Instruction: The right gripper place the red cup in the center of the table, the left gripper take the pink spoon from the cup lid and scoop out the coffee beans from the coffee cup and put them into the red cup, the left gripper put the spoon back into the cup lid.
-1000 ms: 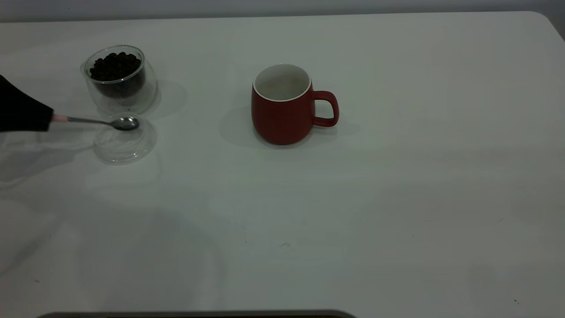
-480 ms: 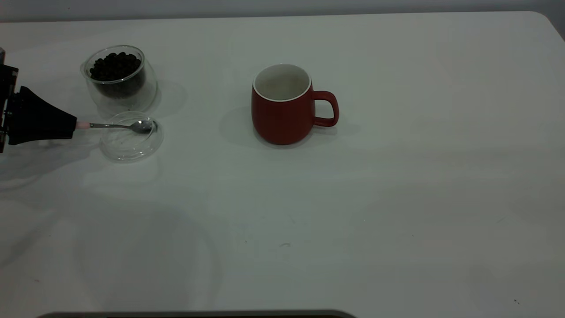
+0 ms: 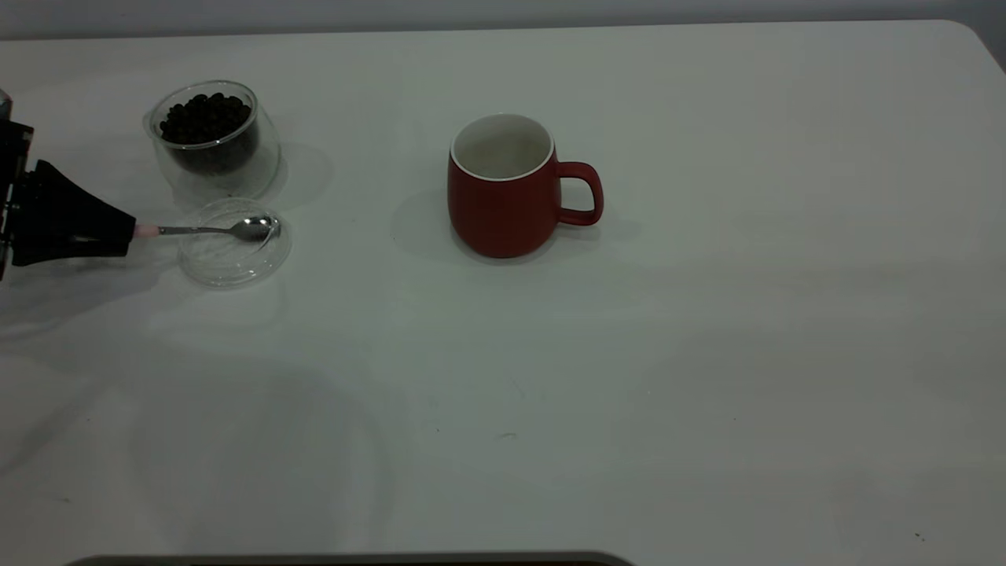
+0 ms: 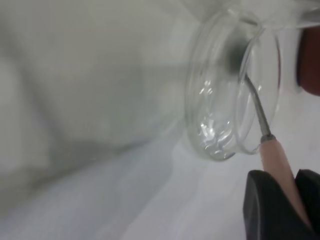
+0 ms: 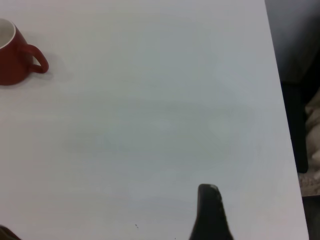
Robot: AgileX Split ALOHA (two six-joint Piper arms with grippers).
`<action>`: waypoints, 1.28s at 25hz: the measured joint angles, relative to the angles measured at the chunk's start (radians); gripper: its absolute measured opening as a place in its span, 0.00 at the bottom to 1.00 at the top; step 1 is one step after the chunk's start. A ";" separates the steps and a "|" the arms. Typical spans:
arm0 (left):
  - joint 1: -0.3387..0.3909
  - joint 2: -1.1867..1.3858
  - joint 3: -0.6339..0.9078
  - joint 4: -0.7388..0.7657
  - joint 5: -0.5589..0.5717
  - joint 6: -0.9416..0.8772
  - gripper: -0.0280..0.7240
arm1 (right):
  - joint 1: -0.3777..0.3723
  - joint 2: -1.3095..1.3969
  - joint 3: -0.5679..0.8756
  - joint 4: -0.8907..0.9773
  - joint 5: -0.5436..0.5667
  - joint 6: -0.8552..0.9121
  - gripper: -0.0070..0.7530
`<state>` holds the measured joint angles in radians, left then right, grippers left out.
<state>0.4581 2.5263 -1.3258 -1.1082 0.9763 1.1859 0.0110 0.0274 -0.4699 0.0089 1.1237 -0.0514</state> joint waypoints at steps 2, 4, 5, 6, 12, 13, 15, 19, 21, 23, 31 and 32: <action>0.000 0.002 0.000 0.012 -0.004 -0.021 0.33 | 0.000 0.000 0.000 0.000 0.000 0.000 0.77; 0.000 0.003 0.000 0.020 -0.005 -0.047 0.43 | 0.000 0.000 0.000 0.000 0.000 0.000 0.77; 0.000 0.003 0.000 0.022 -0.005 -0.056 0.47 | 0.000 0.000 0.000 0.000 0.000 0.000 0.77; 0.000 0.003 0.000 0.022 -0.005 -0.063 0.51 | 0.000 0.000 0.000 0.000 0.000 0.000 0.77; 0.001 -0.007 0.000 0.052 -0.034 -0.078 0.67 | 0.000 0.000 0.000 0.000 0.000 0.000 0.77; 0.004 -0.015 0.000 0.065 -0.050 -0.081 0.68 | 0.000 0.000 0.000 0.000 0.000 0.000 0.77; 0.006 -0.032 0.000 0.090 -0.079 -0.090 0.69 | 0.000 0.000 0.000 0.000 0.000 0.000 0.77; 0.024 -0.079 0.000 0.101 -0.095 -0.090 0.69 | 0.000 0.000 0.000 0.000 0.000 0.000 0.77; 0.032 -0.115 -0.001 0.102 -0.094 -0.090 0.69 | 0.000 0.000 0.000 0.000 0.000 0.000 0.77; 0.036 -0.167 -0.005 0.102 -0.086 -0.092 0.69 | 0.000 0.000 0.000 0.000 0.000 0.000 0.77; 0.002 -0.489 -0.006 0.029 -0.029 -0.147 0.69 | 0.000 0.000 0.000 0.000 0.000 0.000 0.77; -0.013 -0.538 -0.006 0.052 -0.038 -0.176 0.68 | 0.000 0.000 0.000 0.000 0.000 0.000 0.77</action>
<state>0.4447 1.9882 -1.3321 -1.0566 0.9383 1.0102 0.0110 0.0274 -0.4699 0.0089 1.1237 -0.0514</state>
